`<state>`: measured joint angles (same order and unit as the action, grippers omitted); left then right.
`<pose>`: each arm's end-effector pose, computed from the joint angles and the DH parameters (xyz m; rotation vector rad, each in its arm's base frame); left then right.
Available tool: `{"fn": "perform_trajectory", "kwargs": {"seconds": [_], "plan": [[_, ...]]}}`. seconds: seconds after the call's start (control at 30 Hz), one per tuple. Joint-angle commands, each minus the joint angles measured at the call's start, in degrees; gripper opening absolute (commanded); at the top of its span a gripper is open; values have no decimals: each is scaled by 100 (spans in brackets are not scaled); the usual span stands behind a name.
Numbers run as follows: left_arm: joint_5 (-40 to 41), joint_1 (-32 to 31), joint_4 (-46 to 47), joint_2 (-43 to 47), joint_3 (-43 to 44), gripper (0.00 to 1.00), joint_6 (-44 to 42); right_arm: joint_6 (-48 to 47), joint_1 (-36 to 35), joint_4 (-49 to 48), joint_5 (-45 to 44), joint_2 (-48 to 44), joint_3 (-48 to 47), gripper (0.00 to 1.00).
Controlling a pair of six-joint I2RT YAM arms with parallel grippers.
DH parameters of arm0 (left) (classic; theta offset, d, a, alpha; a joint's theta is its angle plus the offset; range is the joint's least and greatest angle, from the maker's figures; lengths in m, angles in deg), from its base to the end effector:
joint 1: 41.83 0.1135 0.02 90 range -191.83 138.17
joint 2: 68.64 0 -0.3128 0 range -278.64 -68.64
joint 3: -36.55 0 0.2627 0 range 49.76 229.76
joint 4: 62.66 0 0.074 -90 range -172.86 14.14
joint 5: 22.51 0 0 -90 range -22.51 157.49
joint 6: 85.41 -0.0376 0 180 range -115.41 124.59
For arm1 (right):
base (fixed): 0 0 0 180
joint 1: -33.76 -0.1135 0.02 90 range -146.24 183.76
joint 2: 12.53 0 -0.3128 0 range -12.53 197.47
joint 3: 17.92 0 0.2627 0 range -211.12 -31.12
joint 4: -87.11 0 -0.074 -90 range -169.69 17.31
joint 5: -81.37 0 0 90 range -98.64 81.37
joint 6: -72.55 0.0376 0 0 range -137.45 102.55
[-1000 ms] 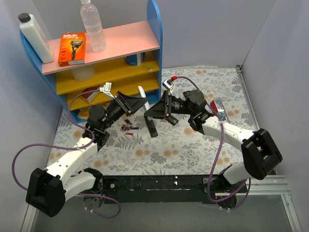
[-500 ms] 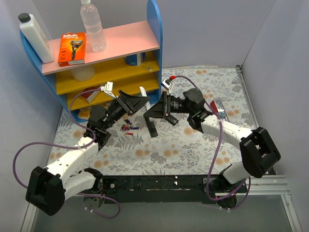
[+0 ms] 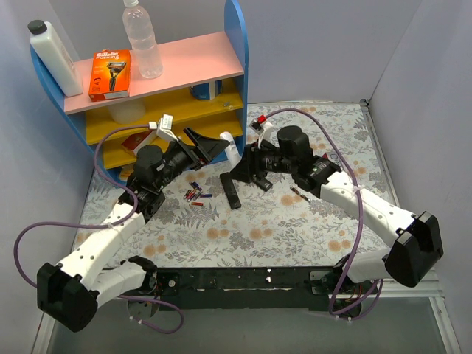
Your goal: Load the batteries into the remote control
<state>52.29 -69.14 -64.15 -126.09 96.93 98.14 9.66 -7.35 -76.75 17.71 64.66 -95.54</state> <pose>0.1948 -0.1117 0.3934 -0.8053 1.7015 -1.7862 0.2279 0.2210 0.3913 -0.5889 1.9199 1.2231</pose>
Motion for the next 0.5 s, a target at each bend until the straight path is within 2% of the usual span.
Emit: {"fn": "perform_trajectory", "kwargs": {"seconds": [0.0, 0.17, 0.27, 0.37, 0.47], "plan": [[79, -125, -371, -301, 133, 98, -48, -1067, -284, 839, -1175, -99, -273, 1], [8, -204, -371, -697, 344, 98, -171, -1217, -495, 928, -1650, -72, -369, 1], [52, -222, -511, -908, 441, 94, -154, -1313, -609, 980, -1905, -55, -448, 1], [79, -248, -529, -1005, 406, 87, -92, -1410, -715, 1077, -2168, -11, -527, 1], [140, -266, -503, -1022, 327, 75, -57, -1481, -802, 1130, -2371, 24, -545, 1]]}}
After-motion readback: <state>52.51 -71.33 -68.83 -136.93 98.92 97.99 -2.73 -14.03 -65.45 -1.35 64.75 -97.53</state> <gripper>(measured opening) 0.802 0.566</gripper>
